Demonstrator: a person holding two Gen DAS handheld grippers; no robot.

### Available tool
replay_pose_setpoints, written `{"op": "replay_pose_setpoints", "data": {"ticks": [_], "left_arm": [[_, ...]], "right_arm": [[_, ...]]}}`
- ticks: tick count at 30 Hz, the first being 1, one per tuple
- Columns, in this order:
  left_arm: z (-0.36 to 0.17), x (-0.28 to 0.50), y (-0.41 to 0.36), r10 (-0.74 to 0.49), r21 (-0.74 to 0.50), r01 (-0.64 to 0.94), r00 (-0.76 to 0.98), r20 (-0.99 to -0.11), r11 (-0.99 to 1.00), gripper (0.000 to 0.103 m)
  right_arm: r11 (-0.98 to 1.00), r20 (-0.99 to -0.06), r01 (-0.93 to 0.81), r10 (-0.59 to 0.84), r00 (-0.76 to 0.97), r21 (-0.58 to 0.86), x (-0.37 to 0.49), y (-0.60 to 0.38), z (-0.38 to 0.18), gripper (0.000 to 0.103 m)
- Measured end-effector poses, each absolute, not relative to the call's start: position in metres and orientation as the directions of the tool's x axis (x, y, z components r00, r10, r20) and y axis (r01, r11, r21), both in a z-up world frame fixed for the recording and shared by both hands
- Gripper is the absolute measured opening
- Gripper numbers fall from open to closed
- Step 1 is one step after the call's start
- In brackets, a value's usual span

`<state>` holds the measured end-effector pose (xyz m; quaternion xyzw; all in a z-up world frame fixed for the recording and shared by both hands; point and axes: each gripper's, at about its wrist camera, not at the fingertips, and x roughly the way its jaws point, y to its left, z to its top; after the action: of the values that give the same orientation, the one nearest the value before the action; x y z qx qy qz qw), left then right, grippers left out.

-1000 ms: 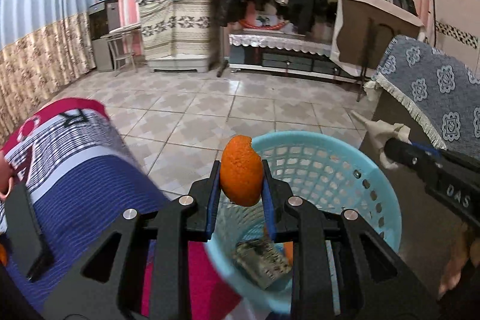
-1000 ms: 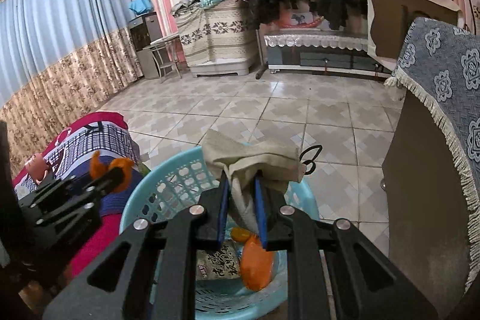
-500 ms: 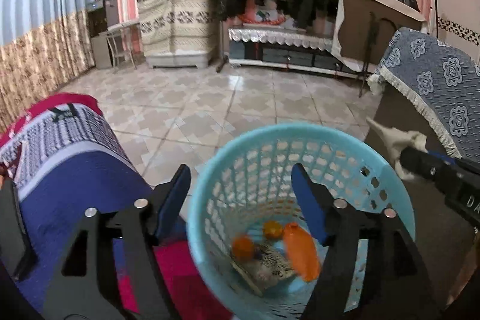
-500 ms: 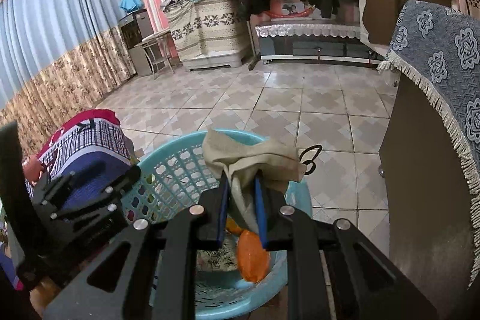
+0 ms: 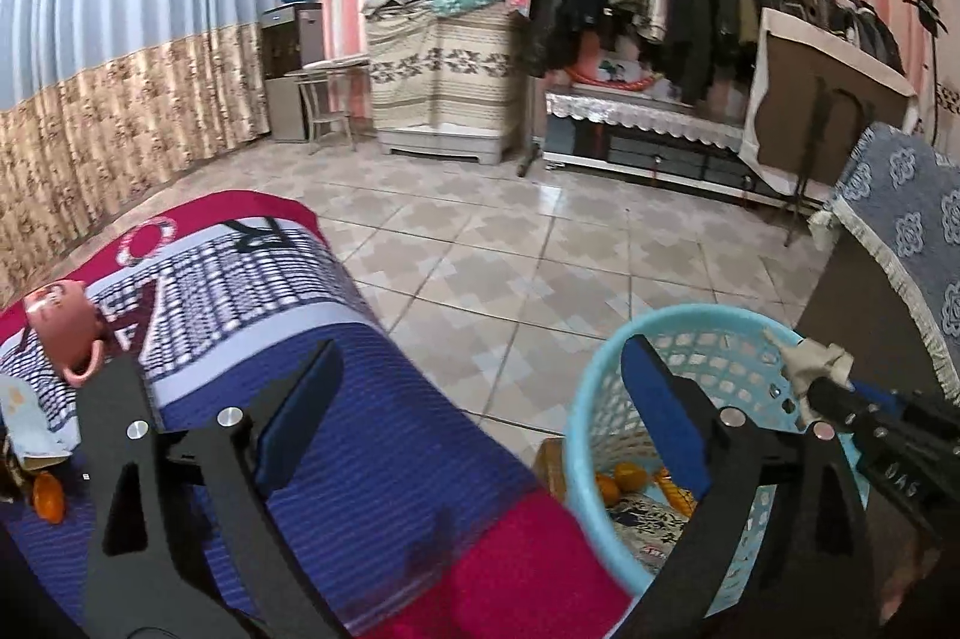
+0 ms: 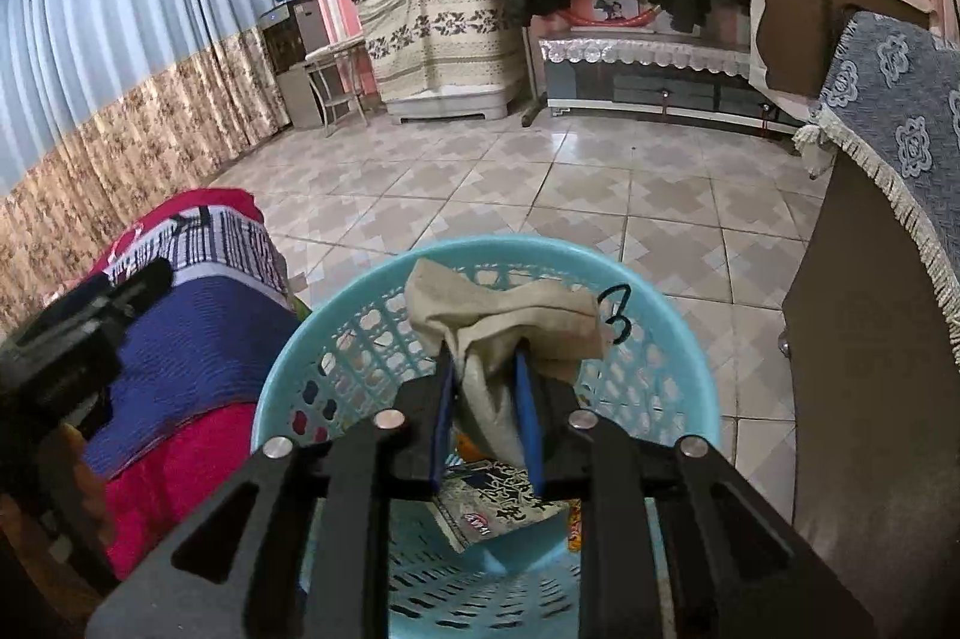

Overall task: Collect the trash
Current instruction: 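Move both tools back over the items on the bed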

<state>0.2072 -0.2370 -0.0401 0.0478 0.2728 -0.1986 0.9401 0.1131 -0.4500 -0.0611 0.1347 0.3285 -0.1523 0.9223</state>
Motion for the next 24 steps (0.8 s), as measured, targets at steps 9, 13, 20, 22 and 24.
{"op": "replay_pose_setpoints", "data": {"ticks": [9,13,20,22,24], "left_arm": [[-0.012,0.193,-0.207,-0.294,0.022,0.349,0.821,-0.489,0.937,0.096],[0.003,0.182,-0.182,-0.261,0.036,0.311,0.849,-0.459,0.95,0.097],[0.012,0.17,-0.144,-0.225,0.012,0.257,0.866,-0.446,0.966,0.097],[0.011,0.166,-0.133,-0.195,0.025,0.228,0.88,-0.434,0.973,0.097],[0.009,0.164,-0.122,-0.169,0.034,0.204,0.883,-0.438,0.978,0.097]], "right_arm": [[0.92,-0.629,0.387,-0.263,0.732,0.067,0.118,-0.427,-0.051,0.077],[0.92,-0.601,0.389,-0.285,0.747,0.047,0.117,-0.421,-0.041,0.086],[0.937,-0.556,0.348,-0.278,0.784,0.022,0.12,-0.398,-0.025,0.094],[0.941,-0.546,0.338,-0.277,0.791,0.011,0.121,-0.39,-0.022,0.095],[0.946,-0.538,0.323,-0.266,0.8,0.012,0.121,-0.381,-0.02,0.095]]}}
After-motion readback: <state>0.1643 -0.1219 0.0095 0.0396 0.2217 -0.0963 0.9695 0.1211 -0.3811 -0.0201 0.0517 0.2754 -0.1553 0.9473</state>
